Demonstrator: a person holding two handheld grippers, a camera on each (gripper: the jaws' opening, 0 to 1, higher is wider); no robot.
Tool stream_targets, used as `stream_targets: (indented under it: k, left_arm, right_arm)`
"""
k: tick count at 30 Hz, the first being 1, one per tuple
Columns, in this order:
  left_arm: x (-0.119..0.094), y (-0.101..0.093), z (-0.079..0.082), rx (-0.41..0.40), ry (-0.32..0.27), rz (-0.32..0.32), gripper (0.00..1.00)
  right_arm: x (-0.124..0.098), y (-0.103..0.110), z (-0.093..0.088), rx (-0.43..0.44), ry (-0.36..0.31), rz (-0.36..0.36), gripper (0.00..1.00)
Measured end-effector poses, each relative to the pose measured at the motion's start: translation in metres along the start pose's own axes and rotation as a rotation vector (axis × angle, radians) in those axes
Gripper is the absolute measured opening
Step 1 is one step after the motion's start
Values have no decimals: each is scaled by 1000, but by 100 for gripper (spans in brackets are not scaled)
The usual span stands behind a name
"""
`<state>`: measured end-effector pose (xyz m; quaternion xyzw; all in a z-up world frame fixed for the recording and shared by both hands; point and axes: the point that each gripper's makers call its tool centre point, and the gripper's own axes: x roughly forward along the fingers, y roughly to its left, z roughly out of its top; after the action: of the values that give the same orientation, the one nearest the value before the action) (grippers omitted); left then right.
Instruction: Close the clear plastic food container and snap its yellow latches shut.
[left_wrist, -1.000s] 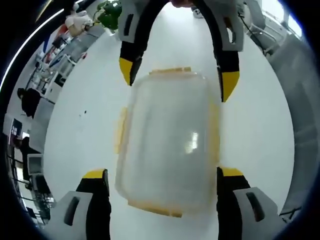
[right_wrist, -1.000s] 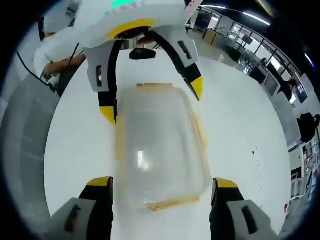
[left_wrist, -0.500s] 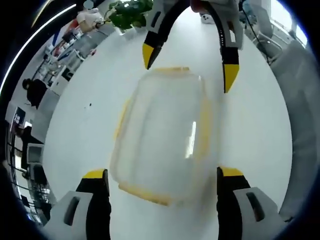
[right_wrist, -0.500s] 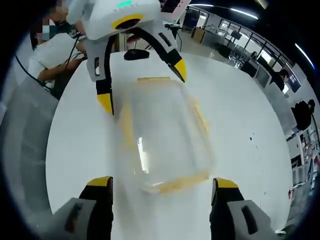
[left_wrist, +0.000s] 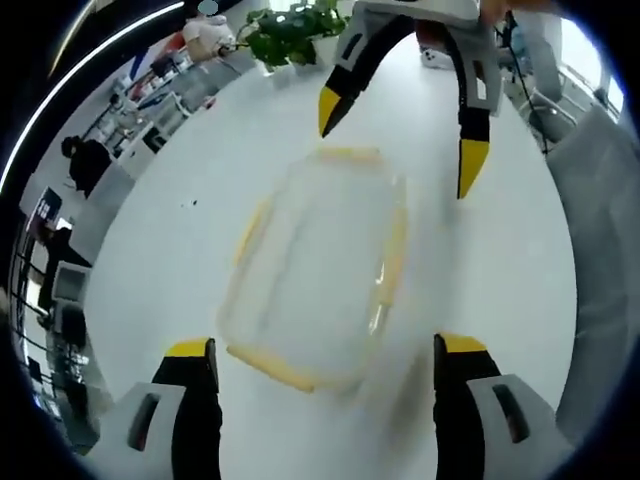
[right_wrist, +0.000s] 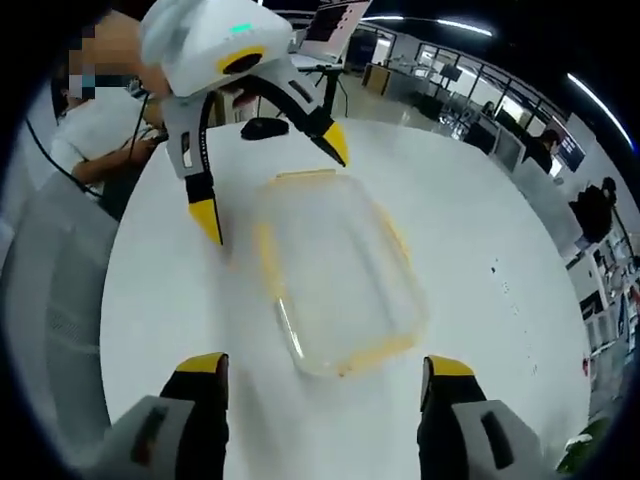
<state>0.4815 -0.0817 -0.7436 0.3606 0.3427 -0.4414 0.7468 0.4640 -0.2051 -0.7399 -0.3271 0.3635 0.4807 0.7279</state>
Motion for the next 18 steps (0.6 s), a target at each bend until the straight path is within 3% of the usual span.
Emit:
stream_targets:
  k: [7, 9, 13, 15, 18]
  left_arm:
    - [-10, 0, 0, -70, -44, 51, 86]
    - [-13, -3, 2, -143, -86, 55, 87]
    - [-16, -7, -5, -147, -86, 70, 88]
    - [-16, -12, -4, -190, -109, 58, 88]
    - [-20, -15, -2, -194, -121, 71, 88]
  right_arm:
    - [-7, 4, -3, 42, -45, -43, 78]
    - [-9, 7, -5, 57, -58, -53, 77]
    - [-13, 15, -5, 102, -108, -69, 76]
    - [-14, 21, -8, 105, -116, -68, 76]
    - [-15, 30, -10, 113, -120, -62, 76]
